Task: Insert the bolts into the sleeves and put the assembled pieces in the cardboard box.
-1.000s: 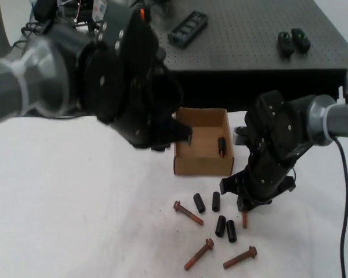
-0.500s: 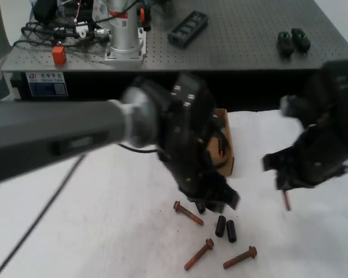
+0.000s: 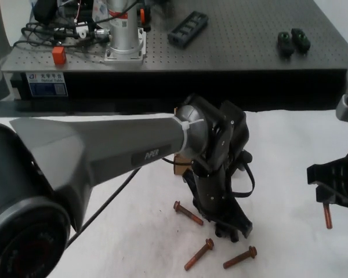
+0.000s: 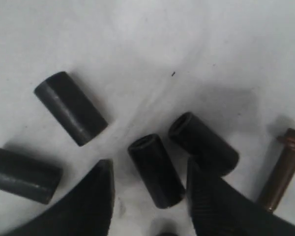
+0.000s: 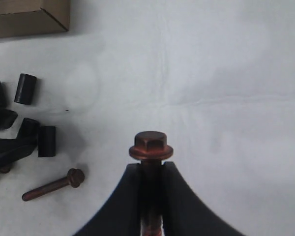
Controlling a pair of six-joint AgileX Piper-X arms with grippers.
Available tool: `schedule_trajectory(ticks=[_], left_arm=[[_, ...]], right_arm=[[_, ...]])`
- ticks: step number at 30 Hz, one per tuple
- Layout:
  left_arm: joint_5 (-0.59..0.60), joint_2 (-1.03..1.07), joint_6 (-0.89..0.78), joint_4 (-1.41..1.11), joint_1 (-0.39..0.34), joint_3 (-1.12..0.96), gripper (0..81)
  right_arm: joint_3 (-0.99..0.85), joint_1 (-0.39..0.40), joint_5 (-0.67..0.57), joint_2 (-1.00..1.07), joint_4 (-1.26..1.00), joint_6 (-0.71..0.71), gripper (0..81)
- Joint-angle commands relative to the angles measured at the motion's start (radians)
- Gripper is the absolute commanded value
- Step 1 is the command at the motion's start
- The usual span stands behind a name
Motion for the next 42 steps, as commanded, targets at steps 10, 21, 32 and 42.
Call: schedule_trajectory(ticks=[10, 21, 32, 42], left_arm=[[-0.015, 0.044, 0.011, -0.005, 0.000, -0.019, 21.6], [0.007, -0.170, -0.067, -0.065, 0.017, 0.061, 0.7], [0.406, -0.674, -0.216, -0.858, 0.031, 0.737, 0.7], [0.297, -0.766, -0.317, -1.086, 0.035, 0.834, 0.7]], right_arm=[[-0.002, -0.002, -0.010, -0.009, 0.016, -0.004, 5.7], [0.052, 0.007, -0.473, -0.009, -0.360, 0.267, 5.7], [0.112, 0.256, -0.398, -0.009, -0.977, 0.554, 5.7], [0.112, 0.310, -0.376, -0.022, -0.991, 0.545, 5.7]])
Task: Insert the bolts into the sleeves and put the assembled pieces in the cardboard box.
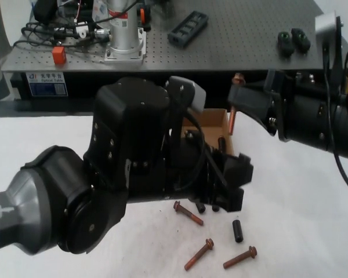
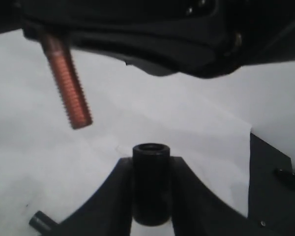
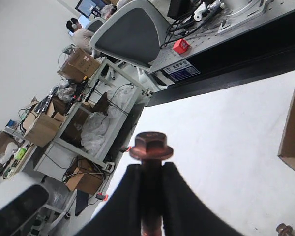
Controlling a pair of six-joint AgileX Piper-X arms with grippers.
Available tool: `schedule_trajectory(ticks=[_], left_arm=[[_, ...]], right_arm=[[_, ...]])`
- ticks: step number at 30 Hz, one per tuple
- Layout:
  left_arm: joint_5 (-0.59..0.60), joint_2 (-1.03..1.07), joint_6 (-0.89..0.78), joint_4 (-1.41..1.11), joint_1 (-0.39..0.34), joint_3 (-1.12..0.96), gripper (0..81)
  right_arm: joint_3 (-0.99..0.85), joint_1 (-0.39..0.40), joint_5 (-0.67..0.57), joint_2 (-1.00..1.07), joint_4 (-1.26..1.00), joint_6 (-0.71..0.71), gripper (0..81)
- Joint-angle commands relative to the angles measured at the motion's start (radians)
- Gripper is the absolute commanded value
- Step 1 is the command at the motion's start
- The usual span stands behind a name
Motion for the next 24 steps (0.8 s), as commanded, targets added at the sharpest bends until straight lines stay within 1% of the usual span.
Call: schedule_trajectory(ticks=[1, 3, 5, 14, 24], left_arm=[[-0.052, -0.014, -0.028, -0.037, 0.004, 0.000, 0.7], [-0.058, -0.014, -0.037, -0.037, 0.004, 0.000, 0.7], [-0.067, -0.014, -0.046, -0.037, 0.004, 0.000, 0.7], [-0.090, -0.014, -0.069, -0.045, 0.004, 0.000, 0.7], [-0.120, -0.014, -0.085, -0.068, 0.004, 0.000, 0.7]], right_arm=[[-0.005, 0.004, 0.019, -0.025, -0.004, -0.032, 5.7], [-0.005, 0.004, 0.043, -0.045, 0.039, -0.086, 5.7], [-0.005, 0.004, 0.043, -0.060, 0.064, -0.105, 5.7], [-0.005, 0.007, 0.041, -0.081, 0.119, -0.108, 5.7], [-0.005, 0.007, -0.008, -0.081, 0.150, -0.125, 5.7]])
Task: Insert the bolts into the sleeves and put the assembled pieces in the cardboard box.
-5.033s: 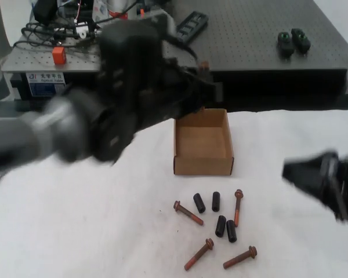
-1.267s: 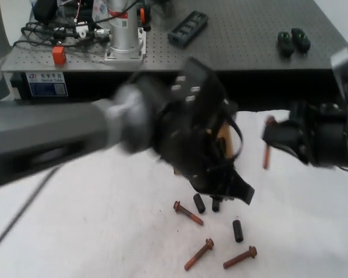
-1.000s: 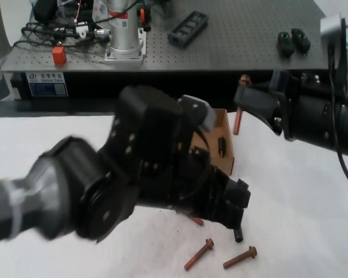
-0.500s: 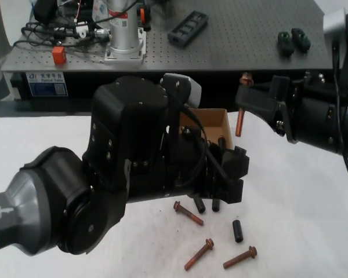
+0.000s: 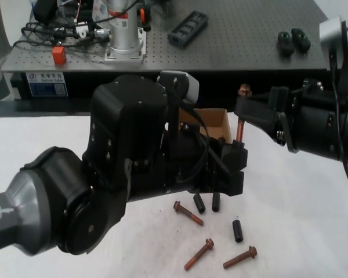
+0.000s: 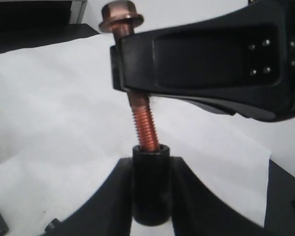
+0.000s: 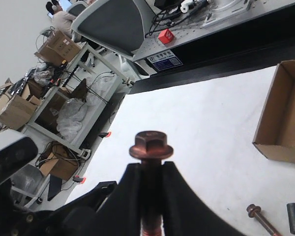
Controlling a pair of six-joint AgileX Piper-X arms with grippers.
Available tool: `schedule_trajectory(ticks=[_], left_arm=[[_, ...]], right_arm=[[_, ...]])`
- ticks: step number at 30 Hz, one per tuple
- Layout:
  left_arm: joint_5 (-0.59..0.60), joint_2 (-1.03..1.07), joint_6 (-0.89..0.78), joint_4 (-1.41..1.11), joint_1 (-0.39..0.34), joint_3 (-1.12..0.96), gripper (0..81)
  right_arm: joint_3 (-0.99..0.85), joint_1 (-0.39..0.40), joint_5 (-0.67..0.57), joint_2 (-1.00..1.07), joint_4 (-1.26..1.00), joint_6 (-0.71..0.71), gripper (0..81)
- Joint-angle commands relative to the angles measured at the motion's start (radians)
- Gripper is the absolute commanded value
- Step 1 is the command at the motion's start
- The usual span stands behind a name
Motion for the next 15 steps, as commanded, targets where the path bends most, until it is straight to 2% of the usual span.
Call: schedule_trajectory(ticks=[1, 7, 9, 11, 13, 15], left_arm=[[-0.017, -0.011, -0.021, -0.030, 0.002, -0.003, 0.7], [-0.069, -0.011, -0.038, -0.045, 0.002, -0.003, 0.7], [-0.081, -0.011, -0.038, -0.062, 0.002, -0.003, 0.7], [-0.084, -0.011, -0.038, -0.080, 0.002, -0.003, 0.7], [-0.102, -0.011, -0.030, -0.089, 0.002, -0.003, 0.7], [-0.124, -0.011, -0.019, -0.094, 0.002, -0.003, 0.7]], right_arm=[[-0.006, 0.001, -0.012, -0.010, 0.001, -0.010, 5.7], [-0.006, 0.001, -0.044, -0.010, 0.011, -0.026, 5.3], [-0.006, 0.001, -0.068, -0.010, 0.011, -0.057, 1.1], [-0.006, 0.001, -0.096, -0.010, 0.011, -0.081, 16.0], [-0.008, 0.001, -0.110, -0.010, 0.008, -0.081, 36.9], [-0.008, -0.001, -0.109, -0.015, 0.004, -0.066, 43.2]])
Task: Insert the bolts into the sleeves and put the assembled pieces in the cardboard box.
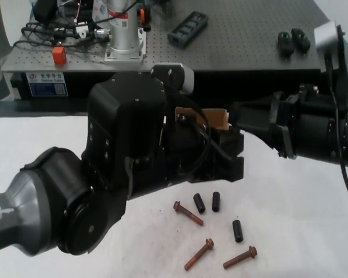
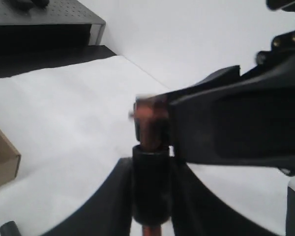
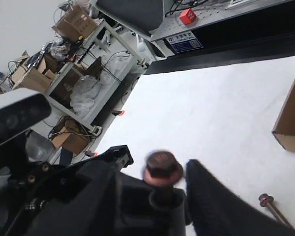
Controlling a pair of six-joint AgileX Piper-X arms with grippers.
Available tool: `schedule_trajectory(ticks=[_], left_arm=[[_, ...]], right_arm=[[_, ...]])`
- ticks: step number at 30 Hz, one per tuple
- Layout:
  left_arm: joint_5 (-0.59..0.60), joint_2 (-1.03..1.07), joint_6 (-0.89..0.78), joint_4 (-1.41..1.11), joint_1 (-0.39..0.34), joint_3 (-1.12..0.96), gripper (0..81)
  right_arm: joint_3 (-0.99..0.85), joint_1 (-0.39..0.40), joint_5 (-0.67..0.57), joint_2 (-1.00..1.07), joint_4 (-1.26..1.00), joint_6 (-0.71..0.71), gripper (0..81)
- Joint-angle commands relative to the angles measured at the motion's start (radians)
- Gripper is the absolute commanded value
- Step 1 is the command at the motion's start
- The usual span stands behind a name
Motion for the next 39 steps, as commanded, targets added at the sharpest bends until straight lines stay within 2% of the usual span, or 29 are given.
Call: schedule_trajectory(ticks=[1, 5, 8, 11, 15, 18, 22, 27, 29, 35, 36, 39], left_arm=[[0.002, -0.011, 0.003, -0.029, 0.002, -0.004, 0.7], [-0.138, 0.018, 0.039, -0.074, 0.013, -0.016, 0.7], [-0.125, 0.113, -0.004, -0.046, 0.065, -0.106, 0.7], [-0.127, 0.258, -0.015, 0.104, 0.123, -0.302, 0.7], [-0.127, 0.501, -0.015, 0.408, 0.168, -0.638, 0.7], [-0.122, 0.691, -0.011, 0.603, 0.181, -0.876, 0.7], [-0.060, 0.881, -0.006, 0.778, 0.182, -1.136, 0.7], [-0.052, 1.008, -0.006, 0.872, 0.186, -1.265, 0.1], [-0.052, 1.024, -0.006, 0.872, 0.189, -1.268, 4.0], [-0.043, 1.032, -0.006, 0.874, 0.193, -1.272, 28.9], [-0.030, 1.027, -0.006, 0.874, 0.193, -1.273, 31.4], [-0.026, 0.982, -0.006, 0.893, 0.198, -1.273, 32.1]], right_arm=[[-0.008, -0.012, -0.029, -0.025, -0.005, -0.003, 42.5], [-0.008, -0.107, -0.029, -0.110, 0.074, -0.018, 37.9], [-0.008, -0.213, -0.019, -0.195, 0.217, -0.052, 37.9], [-0.008, -0.287, 0.041, -0.244, 0.391, -0.124, 37.9], [-0.008, -0.326, 0.207, -0.239, 0.578, -0.200, 37.9], [-0.006, -0.326, 0.273, -0.215, 0.646, -0.200, 37.9], [-0.006, -0.326, 0.285, -0.171, 0.664, -0.200, 37.9], [-0.006, -0.324, 0.310, -0.084, 0.665, -0.198, 37.9], [-0.008, -0.317, 0.310, -0.039, 0.665, -0.198, 37.9], [-0.008, -0.243, 0.310, 0.077, 0.602, -0.198, 37.9], [-0.008, -0.223, 0.310, 0.097, 0.573, -0.198, 37.9], [-0.035, -0.164, 0.325, 0.160, 0.526, -0.198, 37.9]])
